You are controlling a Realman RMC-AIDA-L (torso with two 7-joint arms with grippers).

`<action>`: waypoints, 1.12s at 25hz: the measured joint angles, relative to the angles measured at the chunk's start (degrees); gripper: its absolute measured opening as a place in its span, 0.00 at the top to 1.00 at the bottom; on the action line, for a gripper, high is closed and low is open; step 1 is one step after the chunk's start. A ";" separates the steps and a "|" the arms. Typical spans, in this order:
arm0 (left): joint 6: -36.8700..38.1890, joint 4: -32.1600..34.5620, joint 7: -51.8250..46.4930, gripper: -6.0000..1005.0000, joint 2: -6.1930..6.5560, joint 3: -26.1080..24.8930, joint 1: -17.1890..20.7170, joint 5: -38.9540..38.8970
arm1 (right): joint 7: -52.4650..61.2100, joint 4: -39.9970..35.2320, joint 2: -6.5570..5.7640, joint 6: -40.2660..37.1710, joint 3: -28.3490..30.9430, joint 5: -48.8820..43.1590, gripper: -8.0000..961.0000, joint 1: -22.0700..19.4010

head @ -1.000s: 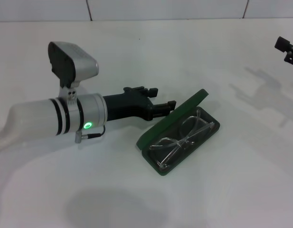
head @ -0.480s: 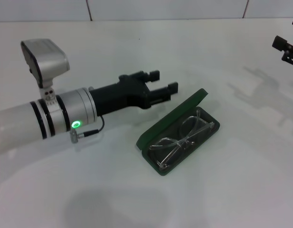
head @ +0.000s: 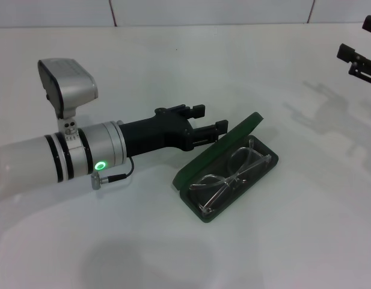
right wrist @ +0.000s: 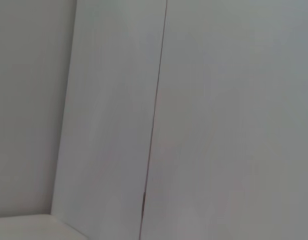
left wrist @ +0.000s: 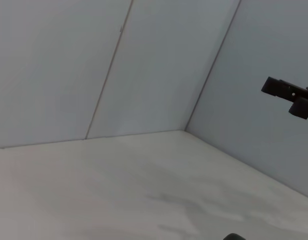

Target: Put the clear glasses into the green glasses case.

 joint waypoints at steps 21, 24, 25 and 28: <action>-2.08 0.73 1.80 0.30 0.07 10.59 -1.78 0.03 | -1.26 0.86 0.09 3.48 -0.74 0.01 0.25 1.41; -3.54 0.73 4.35 0.30 -0.07 13.56 -1.87 0.31 | -1.27 0.88 0.09 4.22 -0.73 0.01 0.25 1.51; -4.14 0.73 4.90 0.30 -0.14 14.29 -1.88 0.32 | -1.28 0.88 0.09 4.39 -0.74 0.01 0.25 1.56; -5.63 0.80 5.41 0.30 -0.27 15.96 -2.04 0.00 | -1.28 0.89 0.09 4.59 -0.85 0.01 0.25 1.80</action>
